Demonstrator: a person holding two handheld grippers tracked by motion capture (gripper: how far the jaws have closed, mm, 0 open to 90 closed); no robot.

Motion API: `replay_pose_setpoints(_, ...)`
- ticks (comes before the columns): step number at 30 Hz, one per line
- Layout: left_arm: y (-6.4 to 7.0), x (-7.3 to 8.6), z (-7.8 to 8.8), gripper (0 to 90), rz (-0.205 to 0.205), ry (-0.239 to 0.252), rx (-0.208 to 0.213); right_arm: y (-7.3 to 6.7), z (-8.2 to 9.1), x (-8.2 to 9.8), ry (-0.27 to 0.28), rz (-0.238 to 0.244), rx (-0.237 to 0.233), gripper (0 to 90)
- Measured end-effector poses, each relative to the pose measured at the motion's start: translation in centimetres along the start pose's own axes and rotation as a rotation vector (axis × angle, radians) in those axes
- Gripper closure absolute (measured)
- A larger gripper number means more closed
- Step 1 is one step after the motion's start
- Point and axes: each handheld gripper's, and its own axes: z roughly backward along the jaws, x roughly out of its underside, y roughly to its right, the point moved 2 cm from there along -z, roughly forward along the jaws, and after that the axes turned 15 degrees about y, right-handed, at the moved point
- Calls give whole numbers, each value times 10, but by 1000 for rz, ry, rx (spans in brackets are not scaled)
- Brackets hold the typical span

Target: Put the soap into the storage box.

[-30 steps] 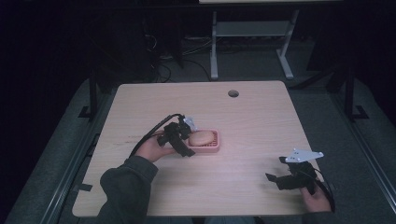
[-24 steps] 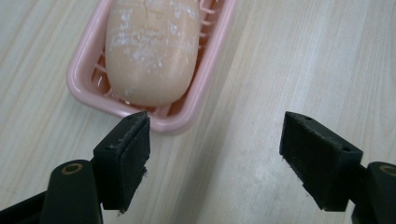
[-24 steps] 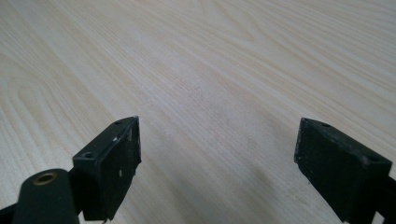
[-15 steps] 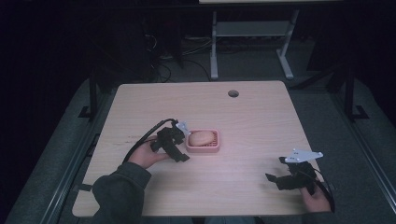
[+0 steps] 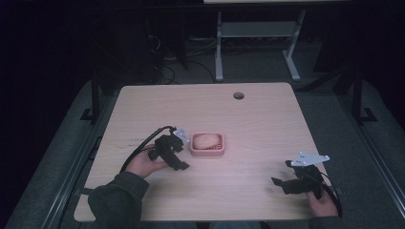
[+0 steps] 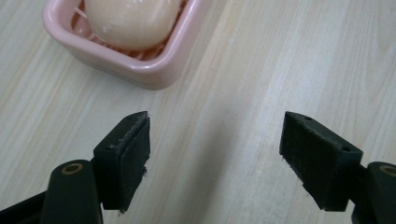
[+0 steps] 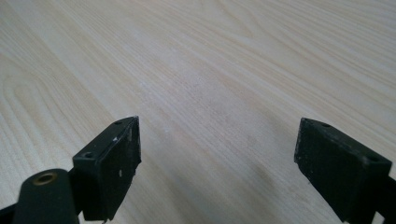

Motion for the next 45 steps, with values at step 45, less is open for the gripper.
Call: replay_pose_setpoints(45,26,66,27,241,66,44,-33,0,-1,1,-12,1,15,141)
